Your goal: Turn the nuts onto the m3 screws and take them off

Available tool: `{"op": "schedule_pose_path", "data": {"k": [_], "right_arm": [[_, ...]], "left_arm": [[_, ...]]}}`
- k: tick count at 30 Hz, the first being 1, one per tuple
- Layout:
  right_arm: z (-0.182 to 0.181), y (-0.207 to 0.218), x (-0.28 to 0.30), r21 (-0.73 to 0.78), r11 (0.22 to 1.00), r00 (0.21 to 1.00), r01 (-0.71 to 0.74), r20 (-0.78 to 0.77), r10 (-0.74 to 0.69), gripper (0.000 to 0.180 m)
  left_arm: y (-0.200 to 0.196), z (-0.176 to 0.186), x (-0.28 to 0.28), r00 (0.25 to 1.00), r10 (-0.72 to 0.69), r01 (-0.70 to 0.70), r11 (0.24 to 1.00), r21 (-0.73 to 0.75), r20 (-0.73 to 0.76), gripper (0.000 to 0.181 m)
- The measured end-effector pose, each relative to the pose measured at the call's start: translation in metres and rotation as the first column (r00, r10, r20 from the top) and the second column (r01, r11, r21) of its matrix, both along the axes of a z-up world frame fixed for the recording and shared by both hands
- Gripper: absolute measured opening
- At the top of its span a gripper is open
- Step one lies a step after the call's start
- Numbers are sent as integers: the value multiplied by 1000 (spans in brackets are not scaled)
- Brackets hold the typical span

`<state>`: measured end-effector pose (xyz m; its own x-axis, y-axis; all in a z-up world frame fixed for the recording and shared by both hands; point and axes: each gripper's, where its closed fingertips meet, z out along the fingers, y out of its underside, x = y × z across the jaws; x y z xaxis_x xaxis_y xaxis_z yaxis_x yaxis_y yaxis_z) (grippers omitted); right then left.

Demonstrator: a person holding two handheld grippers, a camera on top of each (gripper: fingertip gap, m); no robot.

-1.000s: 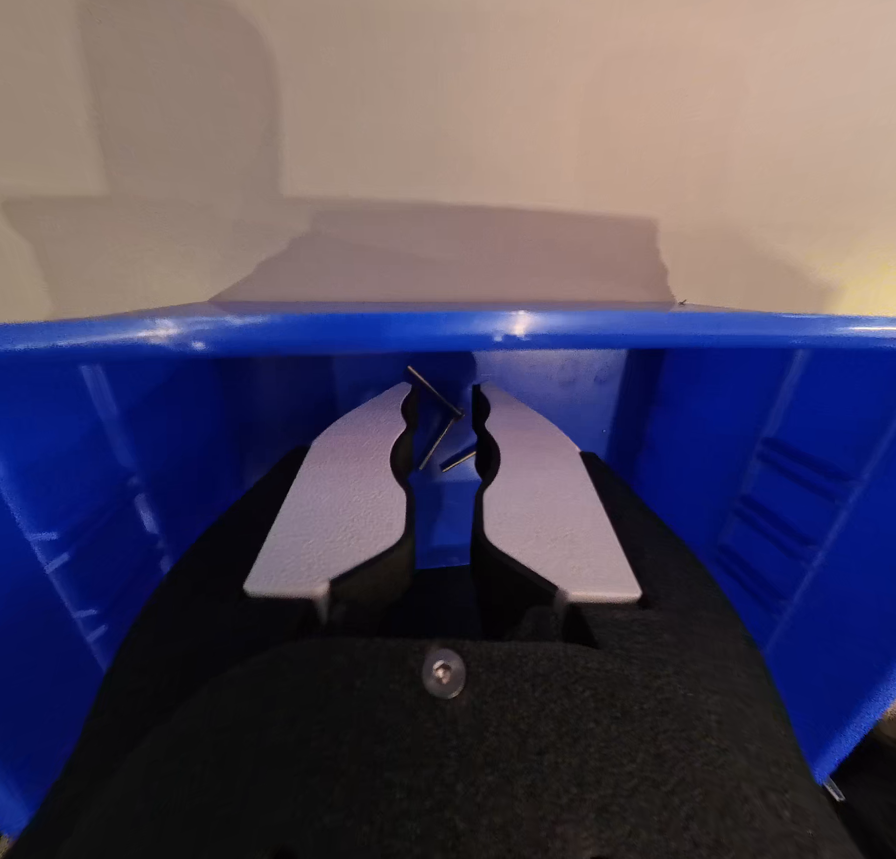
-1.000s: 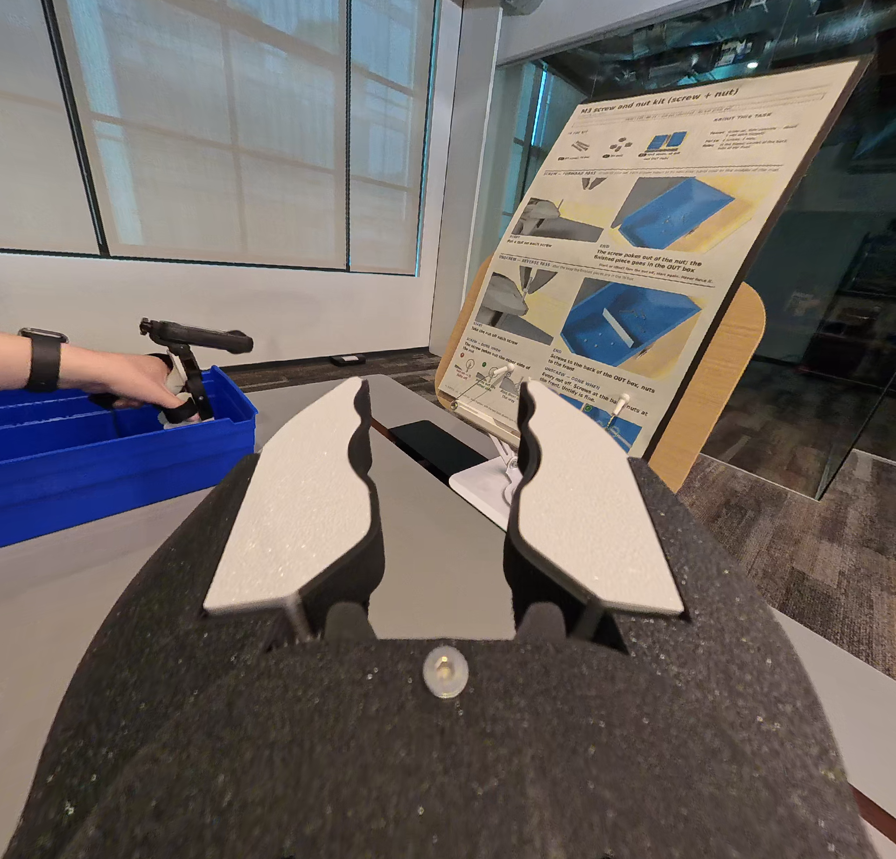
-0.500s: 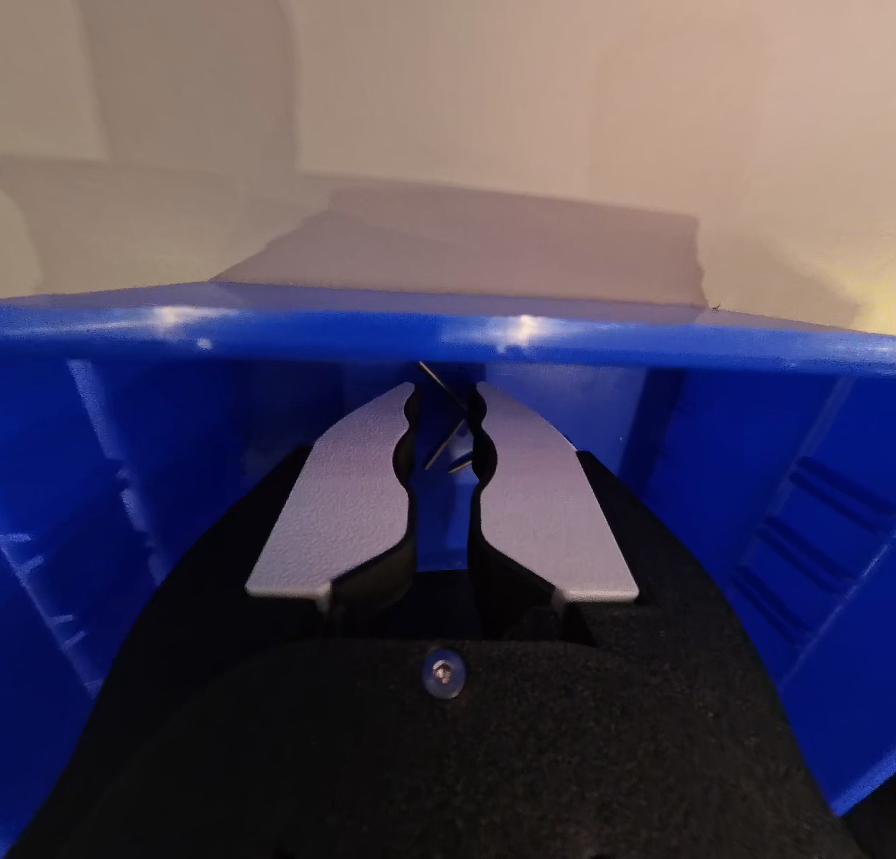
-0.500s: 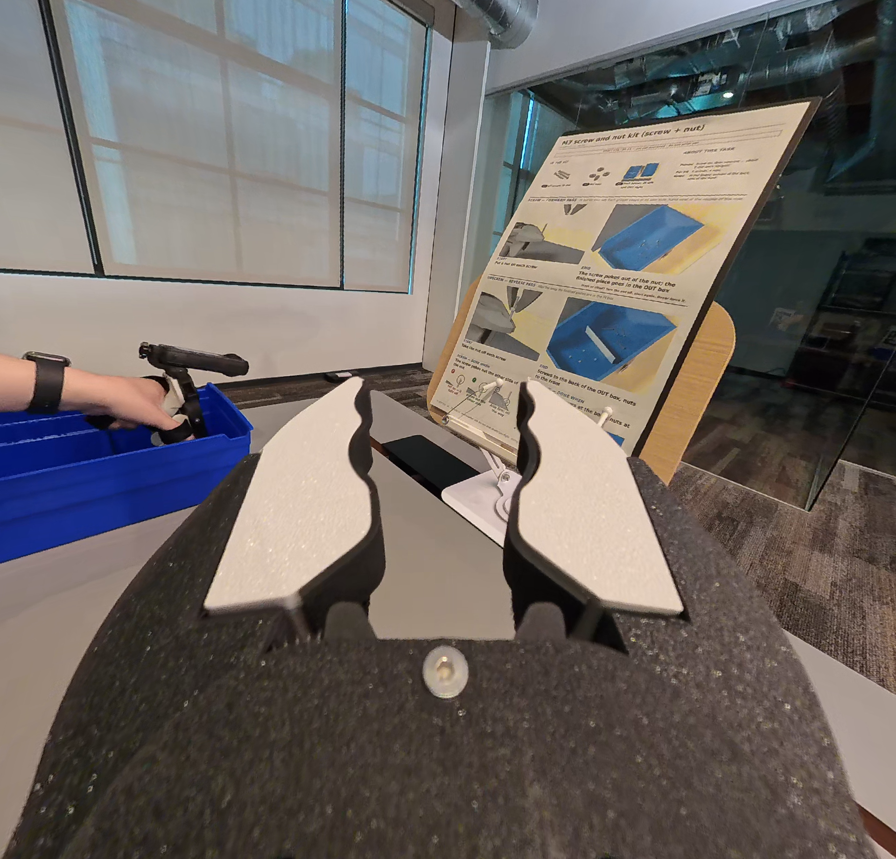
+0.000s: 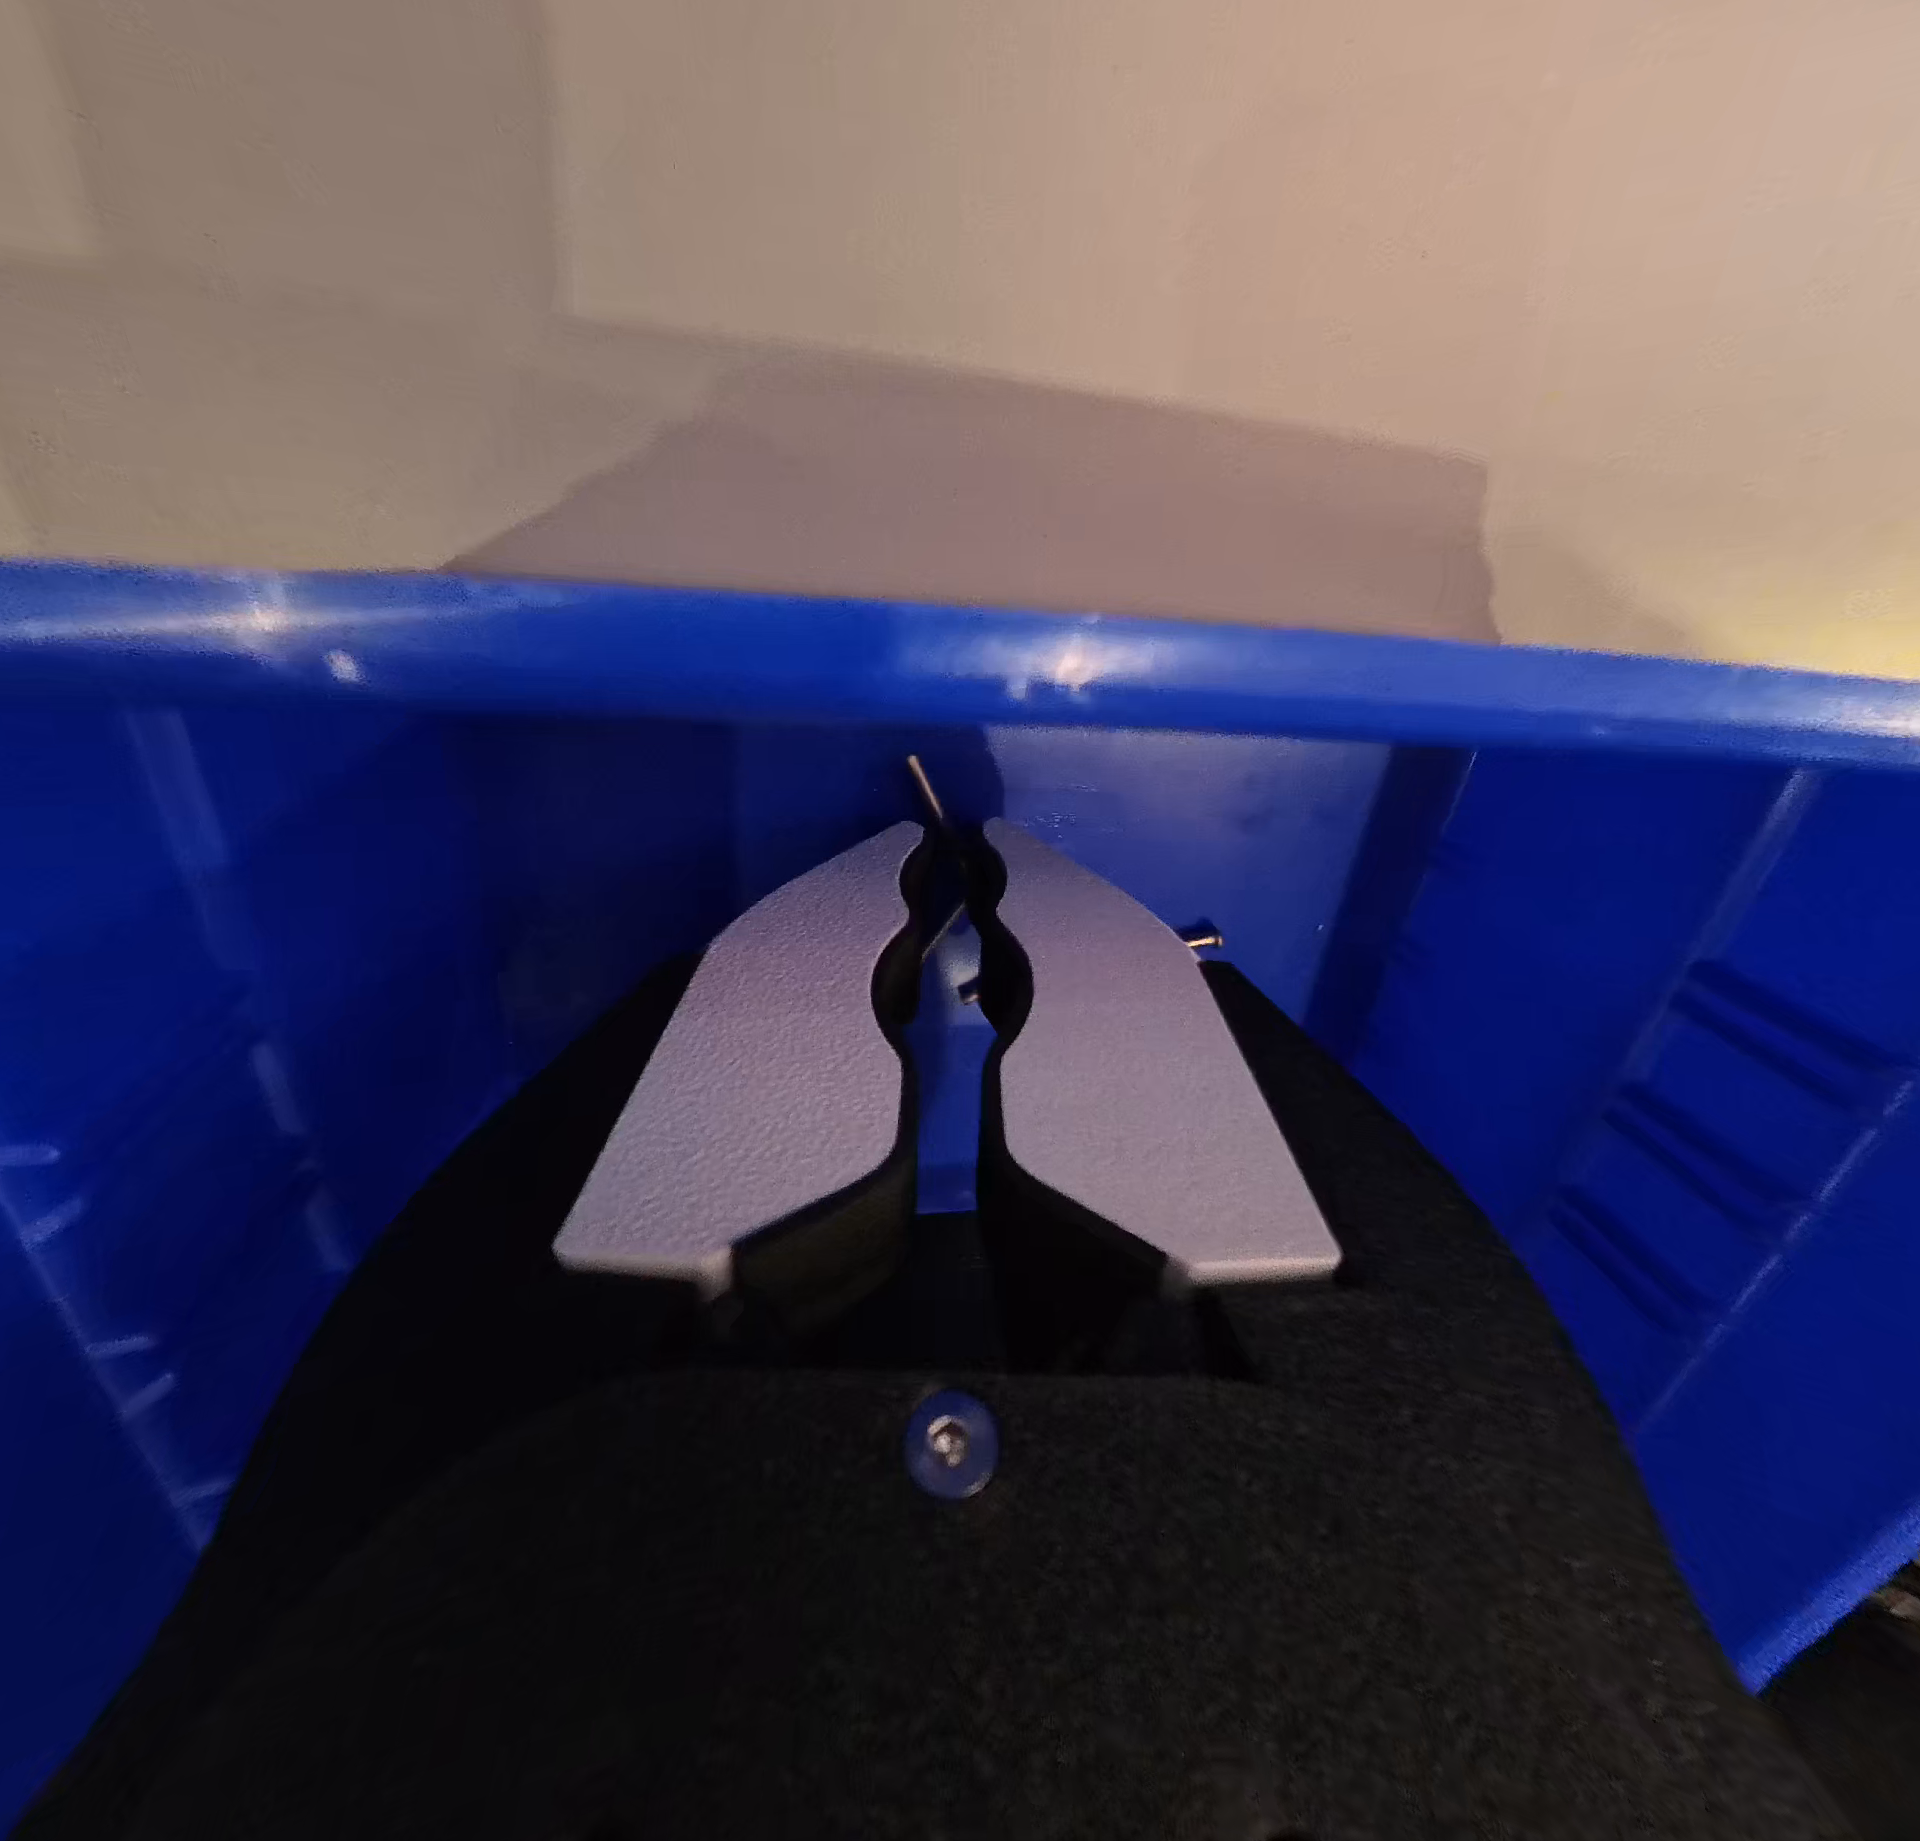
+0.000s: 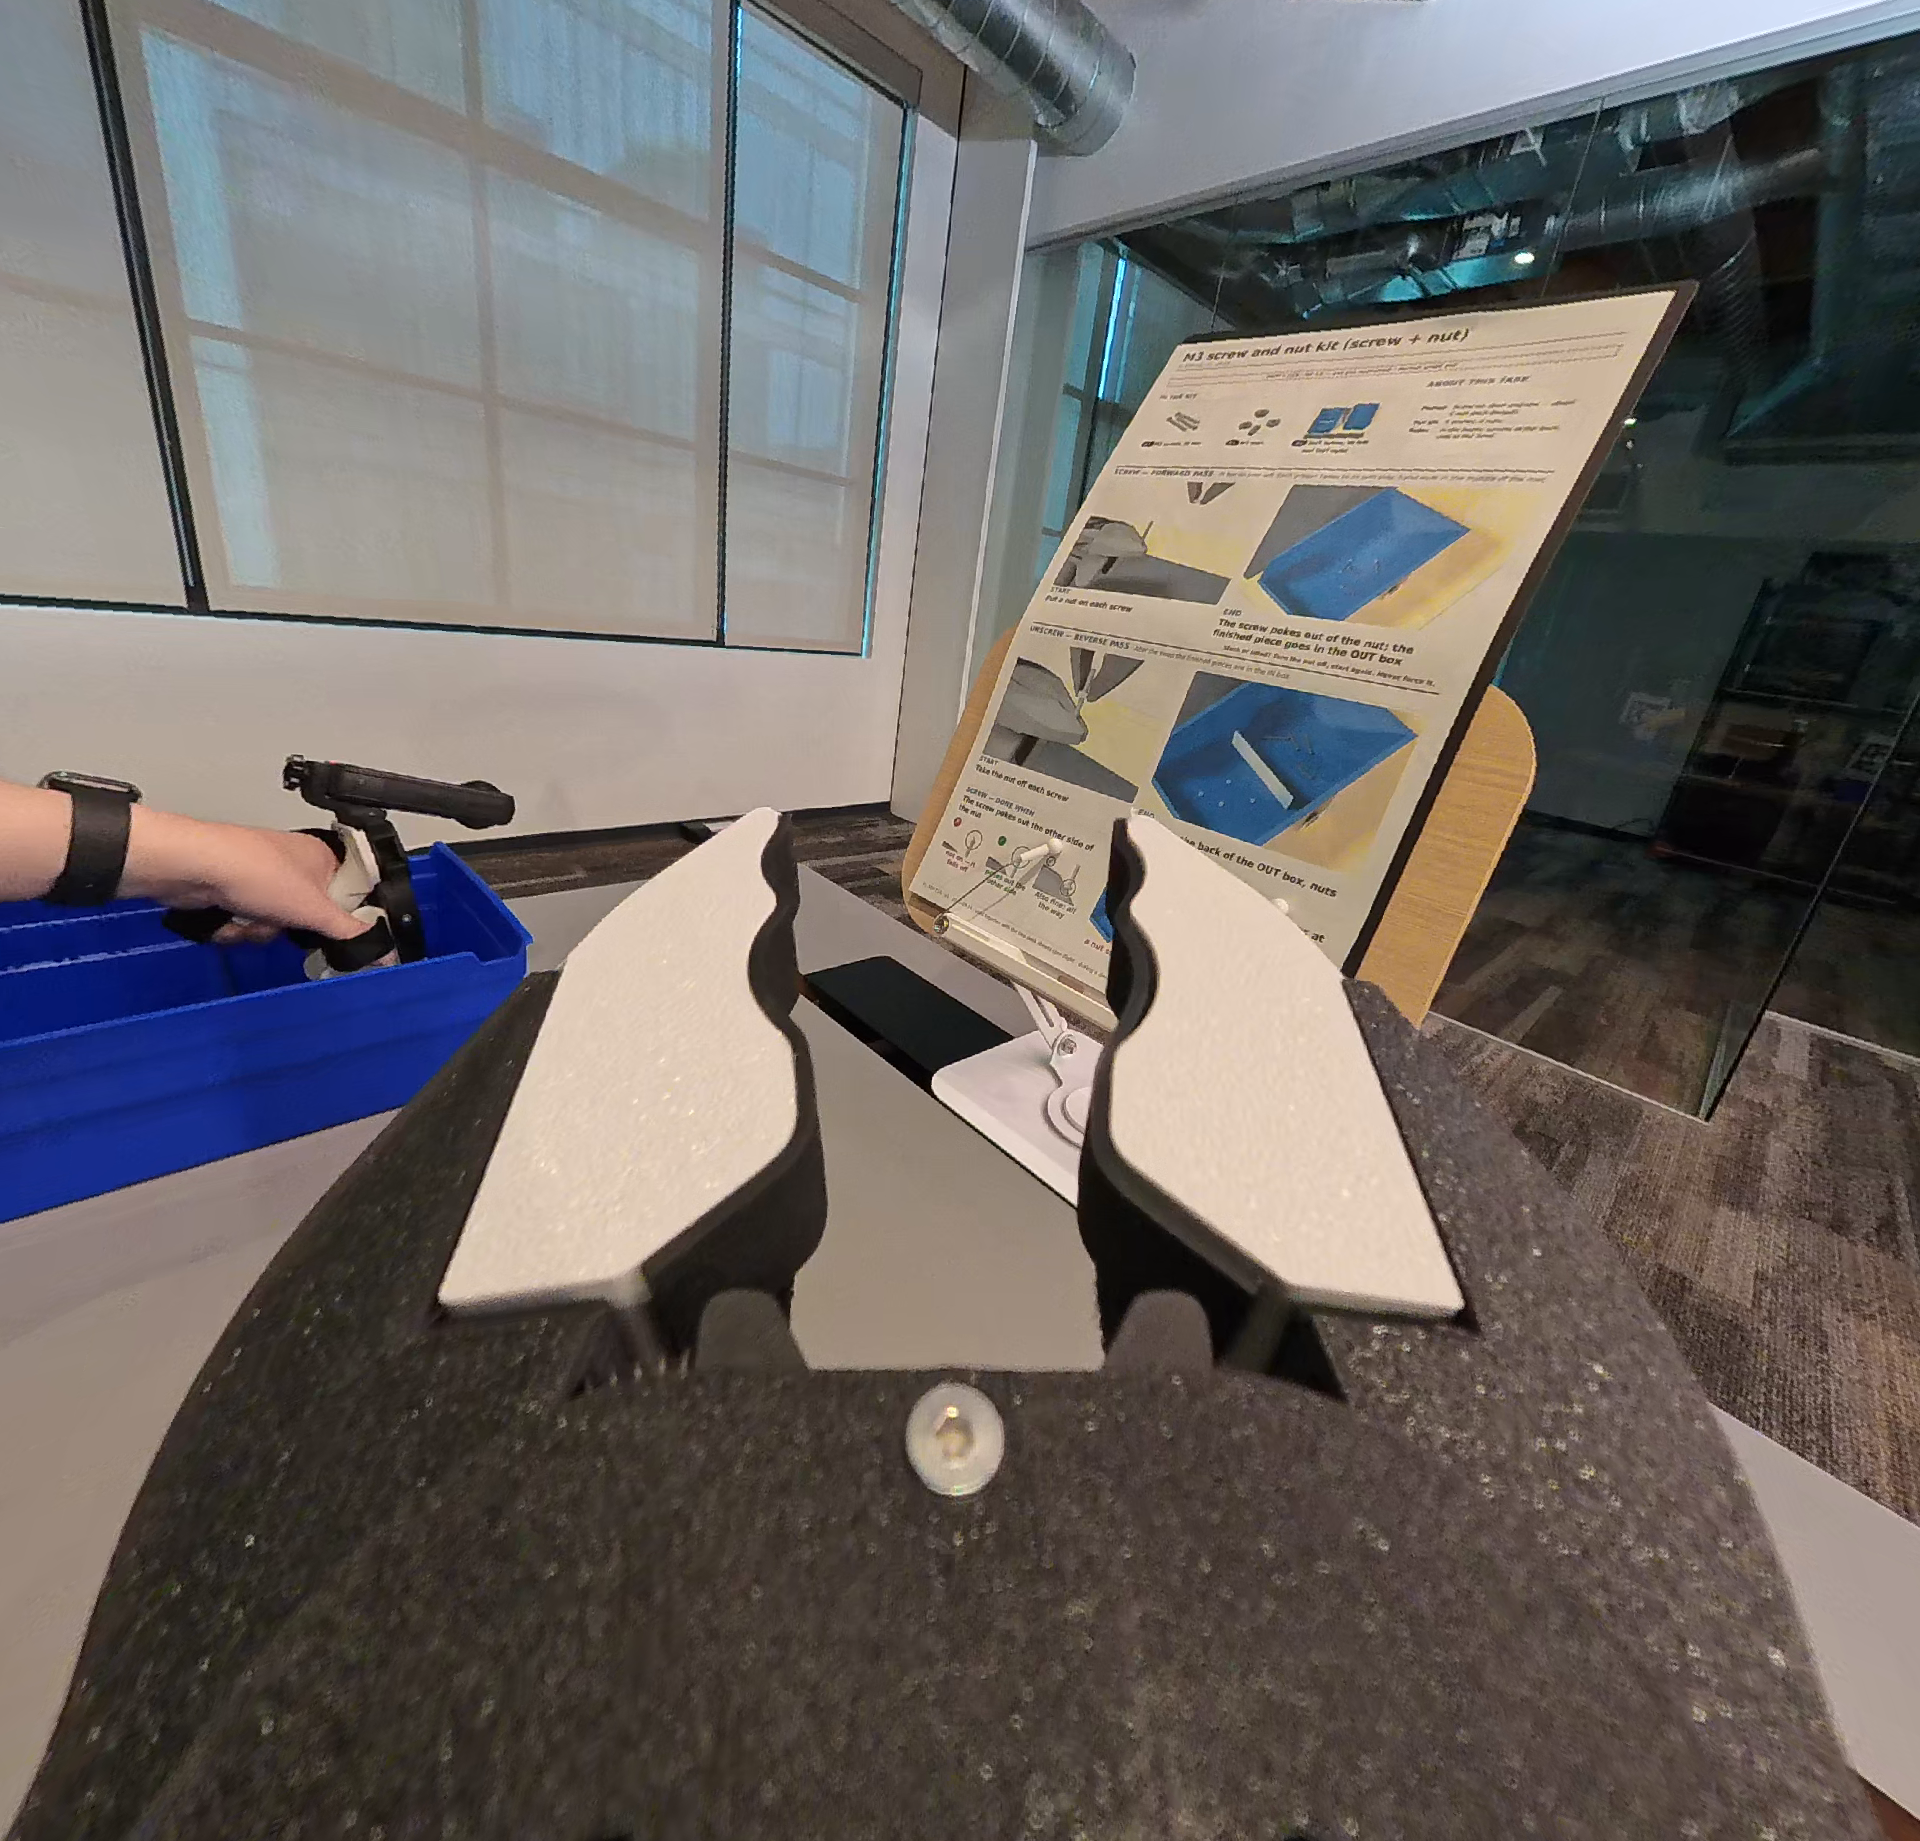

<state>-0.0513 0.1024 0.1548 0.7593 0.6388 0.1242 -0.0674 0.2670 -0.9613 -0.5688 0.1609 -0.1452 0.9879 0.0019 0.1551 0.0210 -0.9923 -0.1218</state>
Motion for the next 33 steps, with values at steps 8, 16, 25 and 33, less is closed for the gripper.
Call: {"op": "schedule_pose_path", "data": {"k": [8, 16, 25, 33], "right_arm": [[-2, 1, -2, -5, 1000, 1000, 1, 8, -1, 57], [-1, 0, -1, -3, 1000, 1000, 2, 6, -2, 57], [-2, -1, -3, -10, 1000, 1000, 4, 24, -4, 57], [-20, -7, -15, -65, 998, 993, -14, 115, 21, 56]], "left_arm": [[1, 3, 5, 999, -29, 28, 999, 20, 17, 3], [3, 38, 4, 997, -30, 22, 993, 119, 68, 2], [-16, 168, 72, 950, -308, 258, 871, 418, 54, 2], [-78, 150, 204, 764, -638, 615, 678, 403, -94, 2]]}}
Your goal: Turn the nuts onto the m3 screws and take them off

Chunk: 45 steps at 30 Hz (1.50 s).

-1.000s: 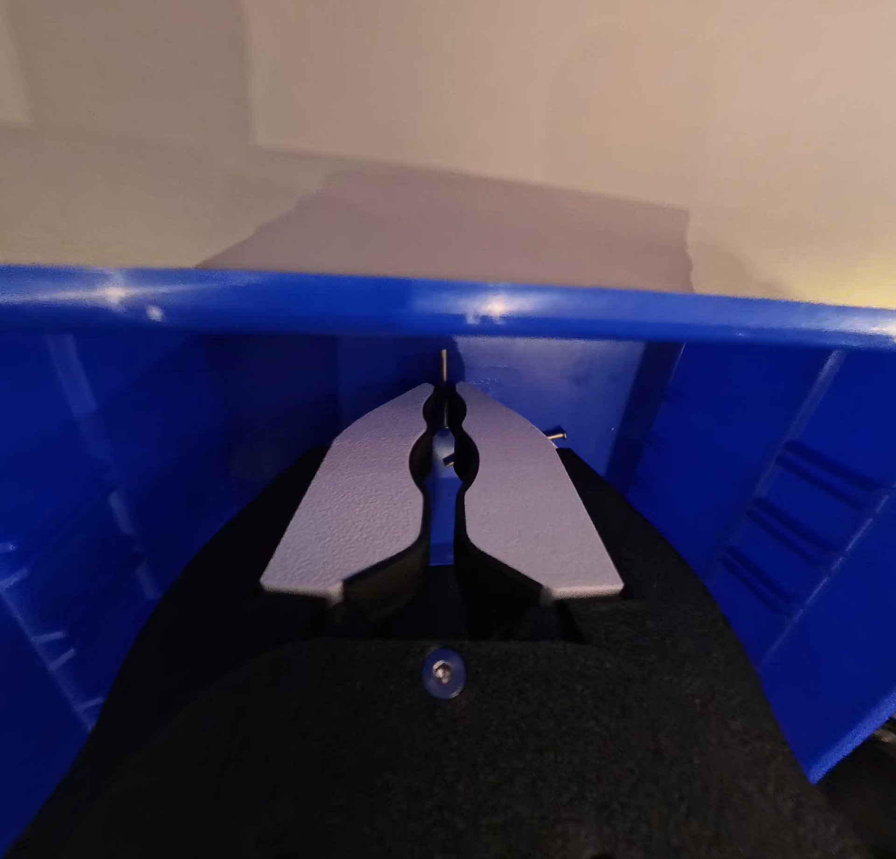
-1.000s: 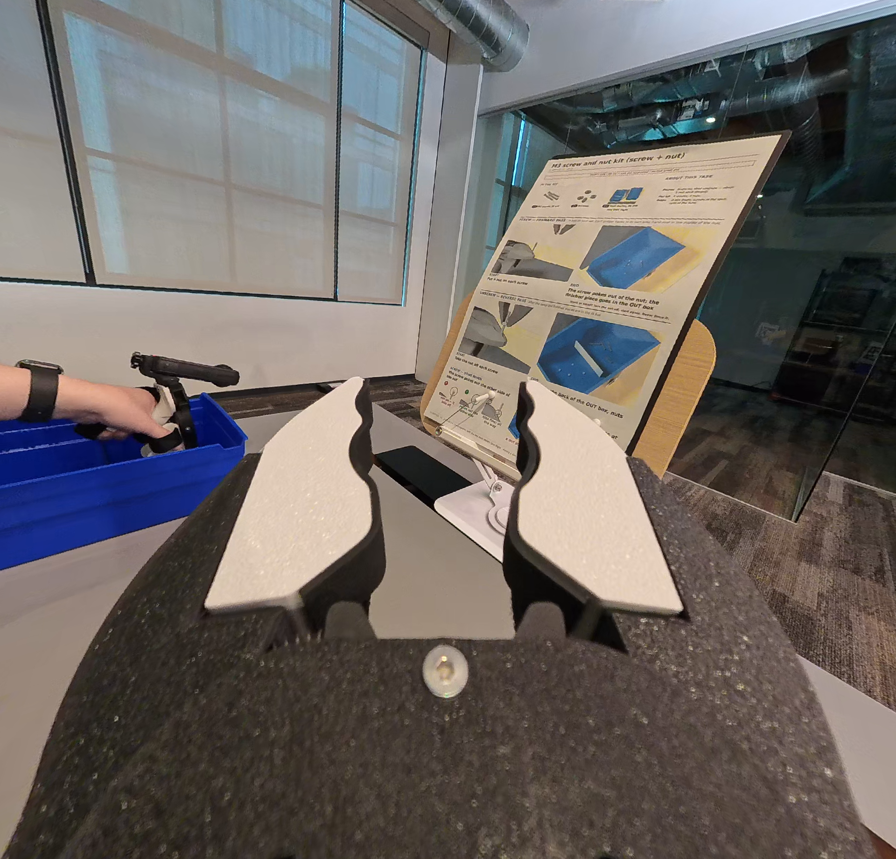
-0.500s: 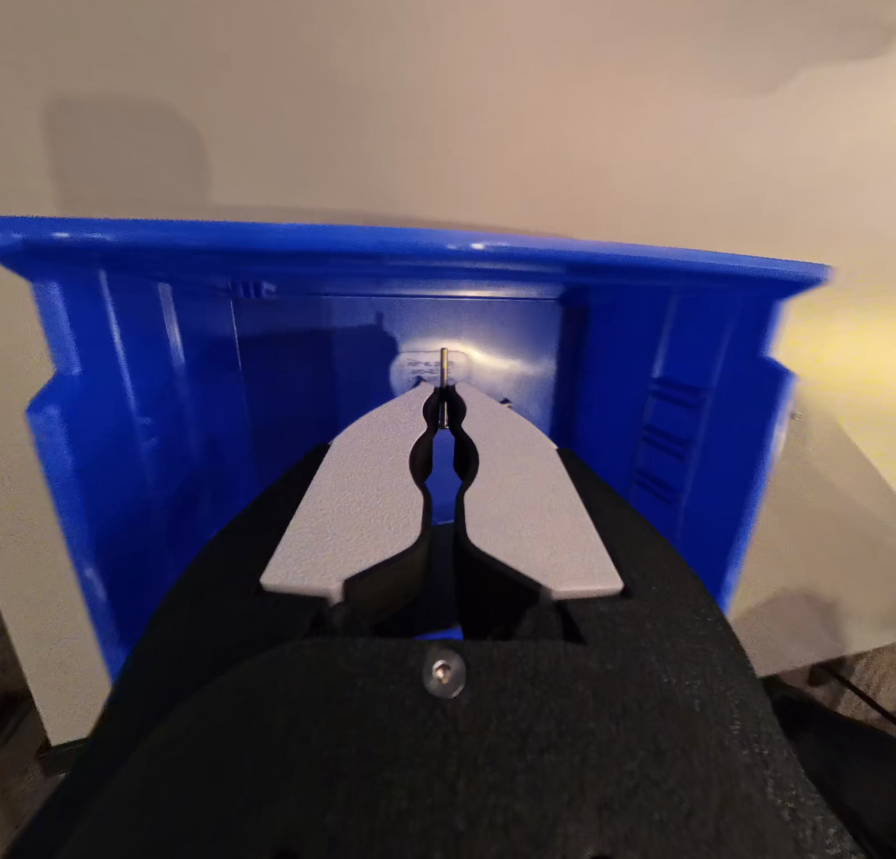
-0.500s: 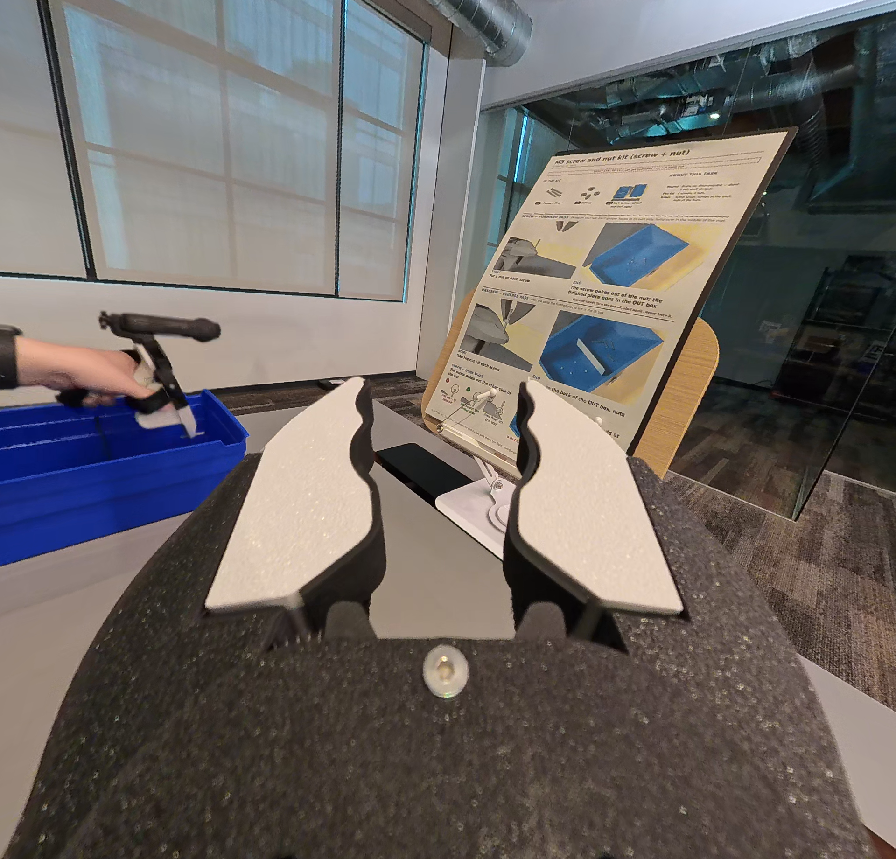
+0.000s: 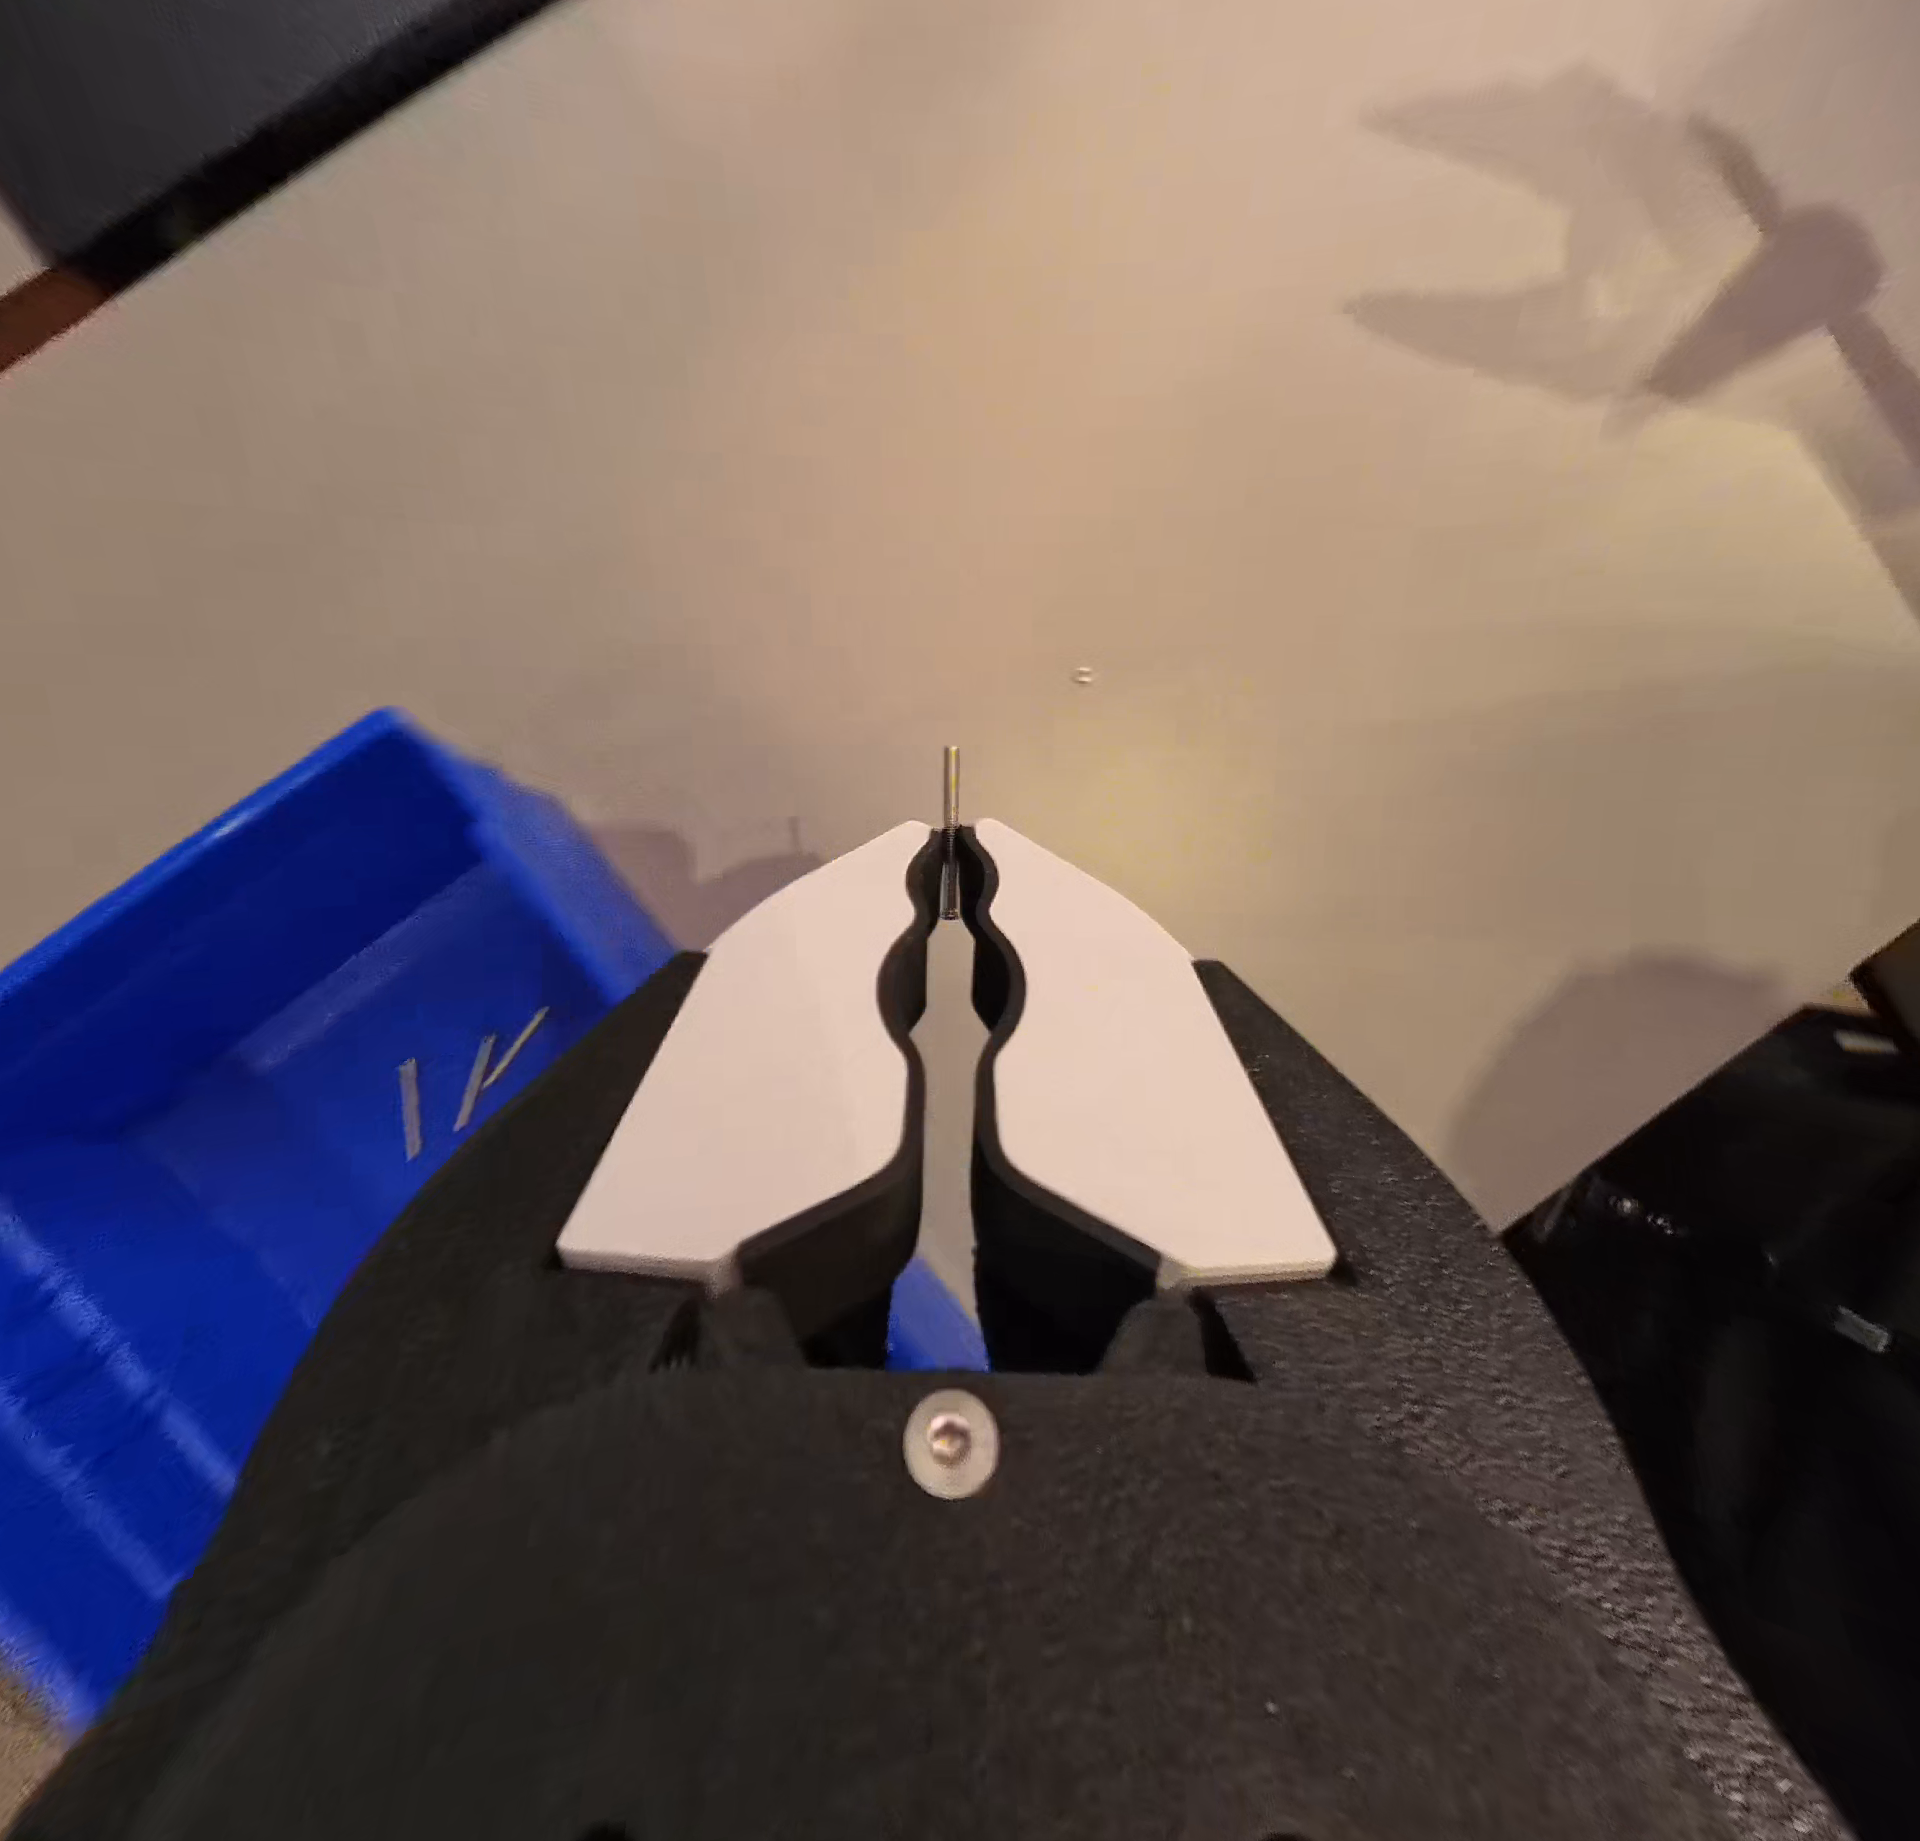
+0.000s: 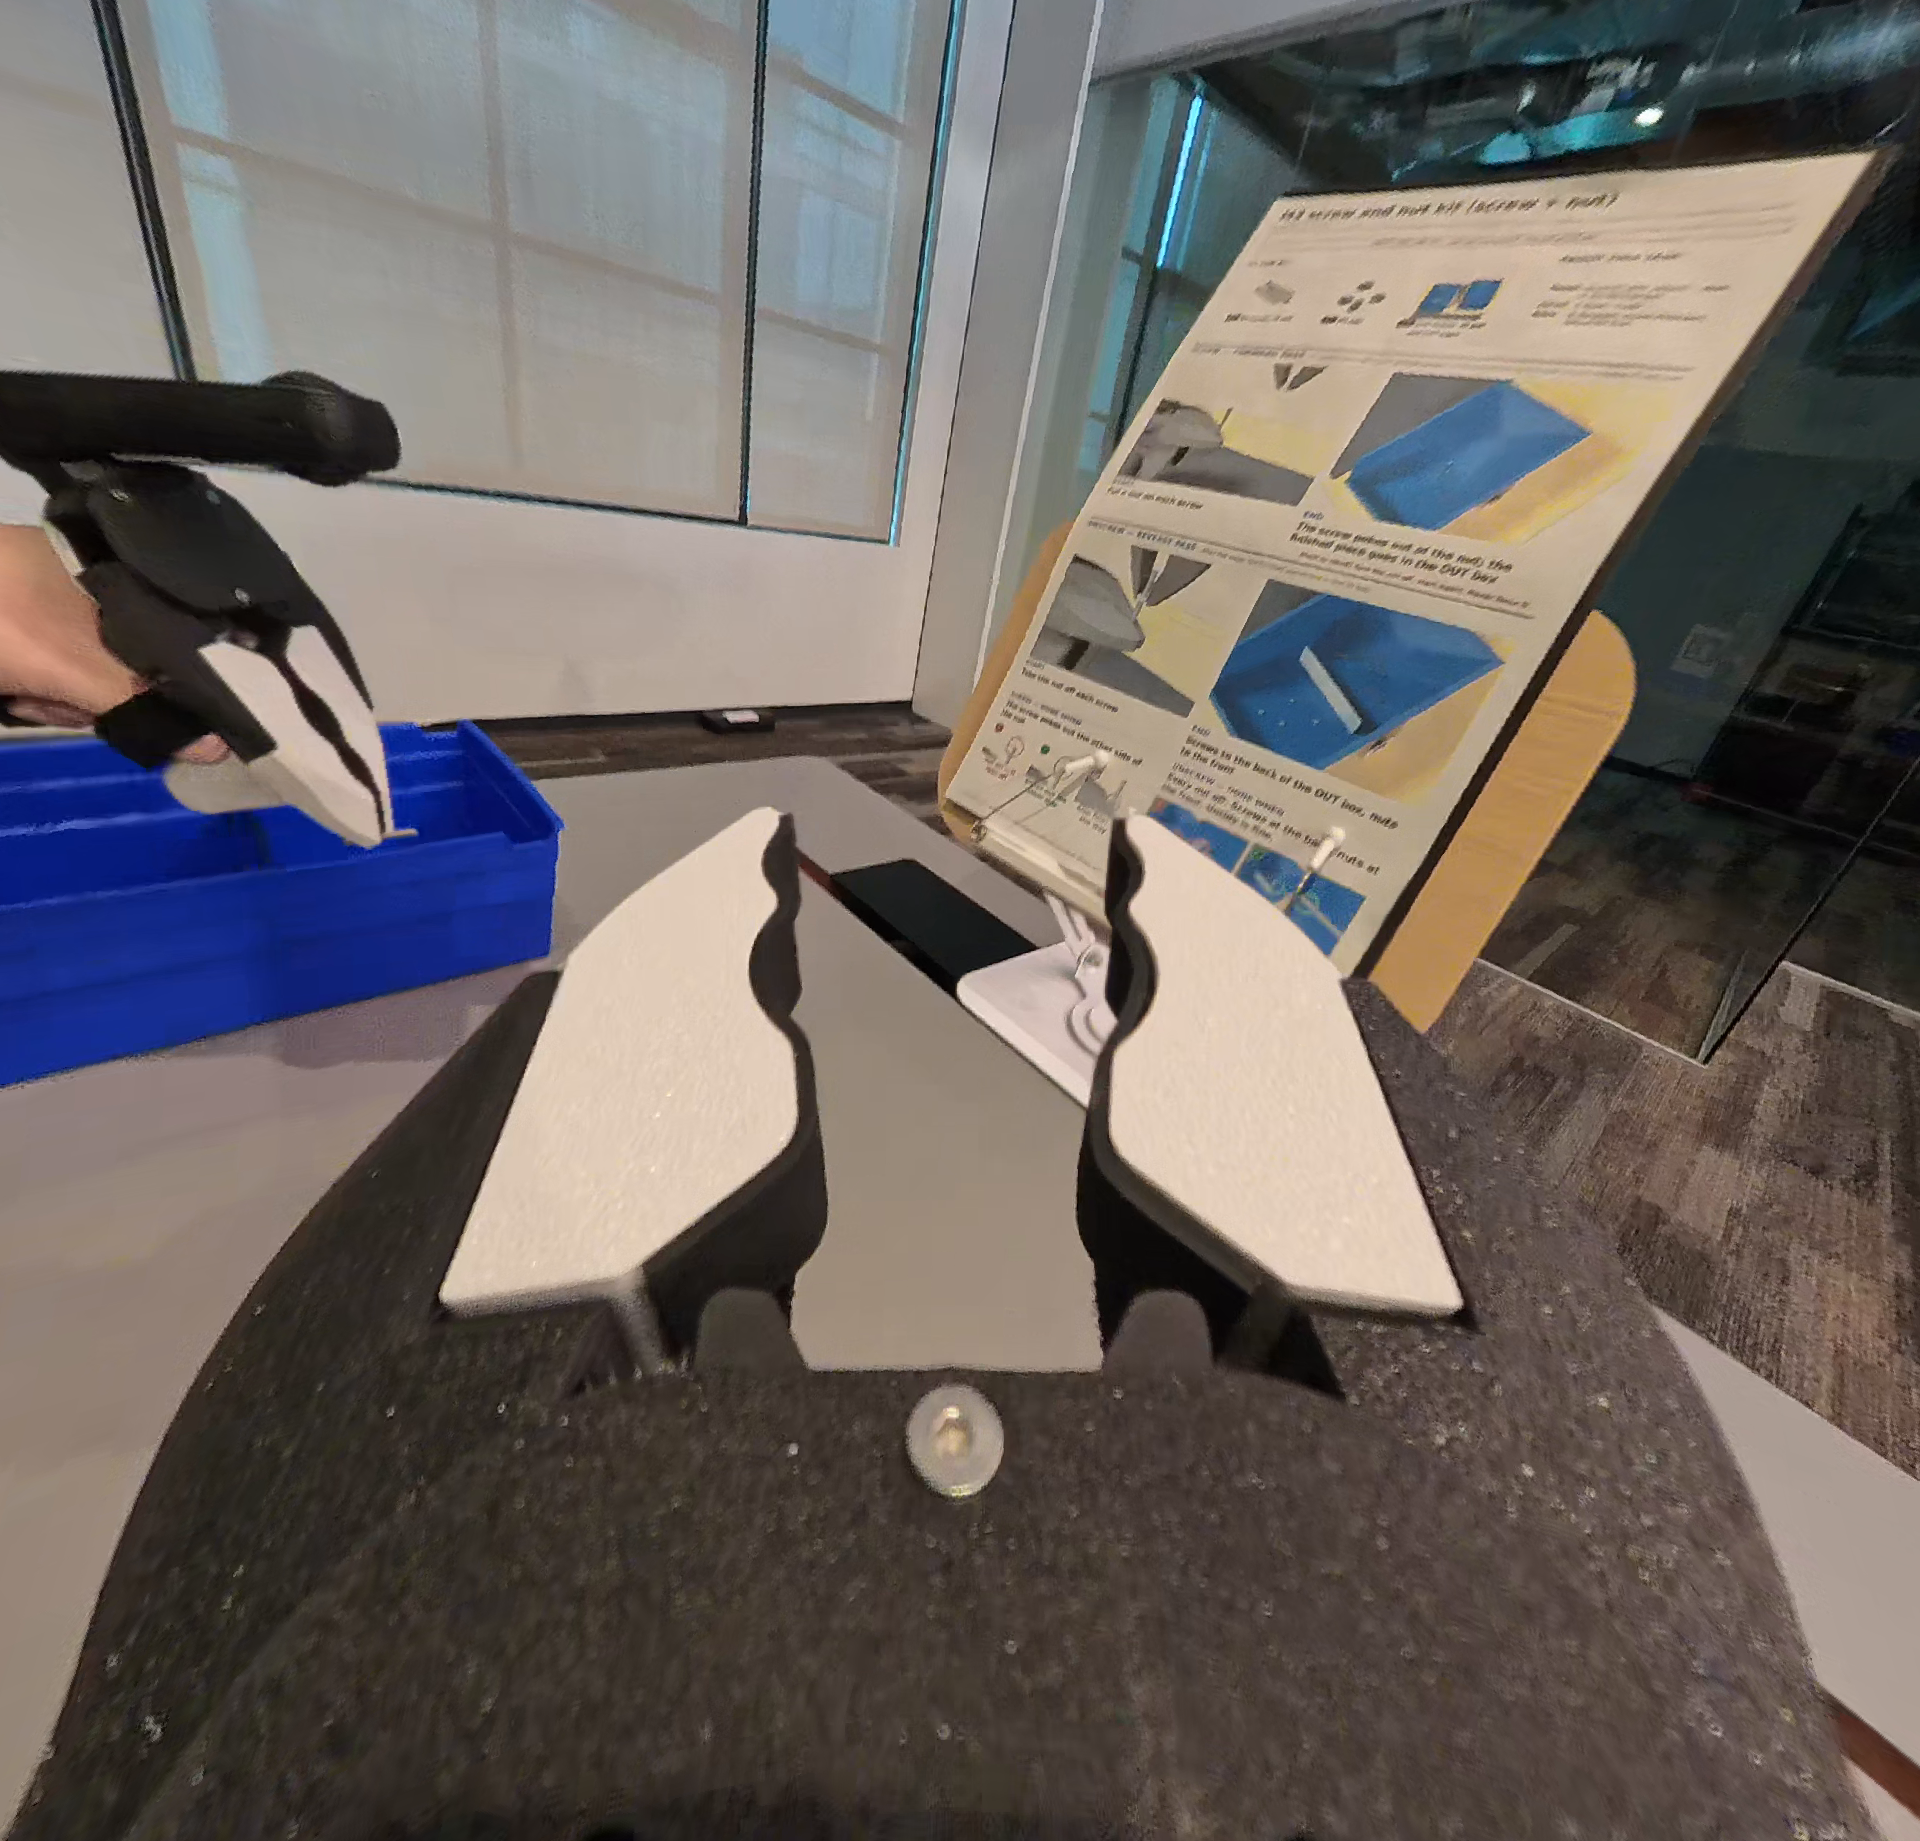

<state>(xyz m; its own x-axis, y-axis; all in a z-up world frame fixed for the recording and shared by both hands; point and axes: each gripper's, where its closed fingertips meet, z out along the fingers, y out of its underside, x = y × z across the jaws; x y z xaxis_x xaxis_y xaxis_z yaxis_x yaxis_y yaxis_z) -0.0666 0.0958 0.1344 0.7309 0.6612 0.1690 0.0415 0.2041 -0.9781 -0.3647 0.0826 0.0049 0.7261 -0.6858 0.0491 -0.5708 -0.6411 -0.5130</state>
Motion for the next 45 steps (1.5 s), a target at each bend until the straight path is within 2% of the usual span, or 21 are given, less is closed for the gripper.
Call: {"op": "schedule_pose_path", "data": {"k": [4, 10, 17, 20, 24, 34, 40, 45], "right_arm": [[-14, -7, -5, -28, 1000, 998, -4, 59, 5, 56], [-34, -16, -11, -78, 997, 994, -28, 101, 35, 56], [-43, -23, -14, -83, 996, 989, -22, 147, 34, 57], [-44, -25, -12, -87, 996, 990, -24, 135, 35, 57], [-45, -26, -7, -92, 996, 992, -18, 127, 29, 57], [-44, -30, 11, -94, 995, 994, 28, 111, -18, 56], [-68, -10, 25, -217, 976, 998, 34, 51, -23, 56], [-94, -5, 32, -321, 946, 999, 40, 30, -32, 53]], "left_arm": [[-11, -48, 37, 993, -83, 81, 996, -23, -83, 2], [-5, -127, 41, 969, -122, 92, 985, -147, -214, 2], [-3, -156, 41, 966, -134, 86, 973, -216, -219, 2], [-2, -152, 43, 972, -133, 90, 972, -216, -192, 2], [2, -148, 41, 974, -129, 95, 979, -182, -184, 12], [10, -120, 38, 994, -80, 76, 995, -57, -70, 11], [17, -68, 35, 992, -33, 19, 993, 116, 123, 9], [22, 0, 31, 957, -23, -82, 935, 346, 290, 13]]}}
